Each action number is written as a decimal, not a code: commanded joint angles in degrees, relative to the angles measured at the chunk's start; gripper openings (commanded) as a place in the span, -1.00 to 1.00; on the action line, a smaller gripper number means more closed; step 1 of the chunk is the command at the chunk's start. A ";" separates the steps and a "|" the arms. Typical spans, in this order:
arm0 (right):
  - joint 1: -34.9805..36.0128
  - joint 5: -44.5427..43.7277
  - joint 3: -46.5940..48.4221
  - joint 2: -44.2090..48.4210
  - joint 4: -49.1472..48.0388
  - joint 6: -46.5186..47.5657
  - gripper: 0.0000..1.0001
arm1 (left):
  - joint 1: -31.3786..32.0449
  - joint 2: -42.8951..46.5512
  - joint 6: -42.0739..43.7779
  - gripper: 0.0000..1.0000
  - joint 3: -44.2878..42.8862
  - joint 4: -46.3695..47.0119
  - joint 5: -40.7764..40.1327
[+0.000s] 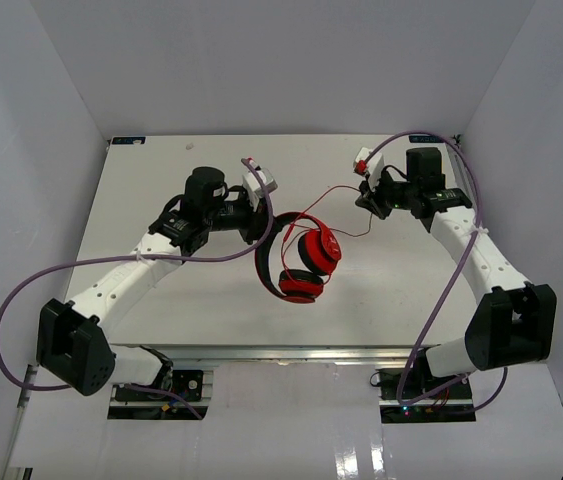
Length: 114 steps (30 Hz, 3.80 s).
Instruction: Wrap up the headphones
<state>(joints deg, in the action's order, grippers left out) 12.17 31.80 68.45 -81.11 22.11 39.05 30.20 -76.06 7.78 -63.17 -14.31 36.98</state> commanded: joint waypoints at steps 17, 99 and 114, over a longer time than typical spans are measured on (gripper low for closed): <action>-7.95 11.25 -4.25 -5.58 -6.11 -8.66 -0.85 | 0.13 6.82 -5.96 -1.00 -7.04 5.78 2.97; 8.23 1.51 -6.83 8.05 -20.41 -0.23 -0.50 | 6.60 -10.63 -4.08 -1.00 -22.44 -16.61 -8.61; 7.58 33.32 -13.63 0.90 -32.62 -22.76 -0.22 | 10.53 -10.24 -11.77 -1.00 -39.29 -23.45 -15.29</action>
<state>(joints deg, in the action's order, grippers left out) 18.83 54.35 56.19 -78.99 -3.28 25.93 39.04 -89.24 0.68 -94.67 -39.66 24.48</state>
